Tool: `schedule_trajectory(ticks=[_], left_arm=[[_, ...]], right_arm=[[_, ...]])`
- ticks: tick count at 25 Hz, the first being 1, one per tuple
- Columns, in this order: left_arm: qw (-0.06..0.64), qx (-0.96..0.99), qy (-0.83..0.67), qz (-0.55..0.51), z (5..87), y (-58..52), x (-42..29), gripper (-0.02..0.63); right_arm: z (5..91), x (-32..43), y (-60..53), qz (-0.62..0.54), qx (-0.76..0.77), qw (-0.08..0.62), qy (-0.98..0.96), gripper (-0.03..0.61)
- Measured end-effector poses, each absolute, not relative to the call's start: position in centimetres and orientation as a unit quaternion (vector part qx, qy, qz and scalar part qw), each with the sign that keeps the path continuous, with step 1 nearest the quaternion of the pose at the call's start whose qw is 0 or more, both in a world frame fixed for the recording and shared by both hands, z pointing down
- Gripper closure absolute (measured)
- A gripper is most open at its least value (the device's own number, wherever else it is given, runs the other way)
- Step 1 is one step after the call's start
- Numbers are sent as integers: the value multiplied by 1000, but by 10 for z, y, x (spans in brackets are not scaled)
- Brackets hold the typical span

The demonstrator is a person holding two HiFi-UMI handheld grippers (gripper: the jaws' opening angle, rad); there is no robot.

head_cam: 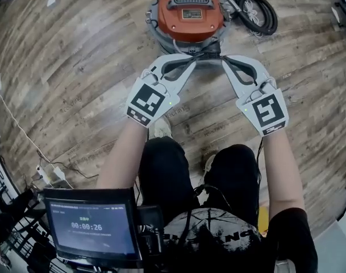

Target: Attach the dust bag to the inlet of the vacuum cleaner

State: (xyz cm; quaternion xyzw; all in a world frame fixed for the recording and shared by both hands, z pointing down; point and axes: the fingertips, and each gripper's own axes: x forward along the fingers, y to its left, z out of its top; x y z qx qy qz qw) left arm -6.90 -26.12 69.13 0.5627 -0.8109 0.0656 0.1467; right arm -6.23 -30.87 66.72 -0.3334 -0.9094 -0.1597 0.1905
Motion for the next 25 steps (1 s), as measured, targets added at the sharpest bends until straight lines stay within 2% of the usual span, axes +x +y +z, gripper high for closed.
schedule_trajectory(ticks=[6, 12, 19, 25], left_arm=[[195, 535, -821, 54, 587, -232, -52, 614], [203, 499, -842, 39, 457, -204, -42, 612], [197, 472, -859, 23, 335, -154, -44, 613], [167, 455, -874, 18, 263, -103, -77, 612]], right_arm=[[563, -46, -266, -114, -393, 197, -891, 574], [433, -43, -229, -91, -437, 155, -881, 574], [318, -54, -193, -70, -436, 159, -883, 574], [249, -82, -163, -82, -422, 141, -892, 574]])
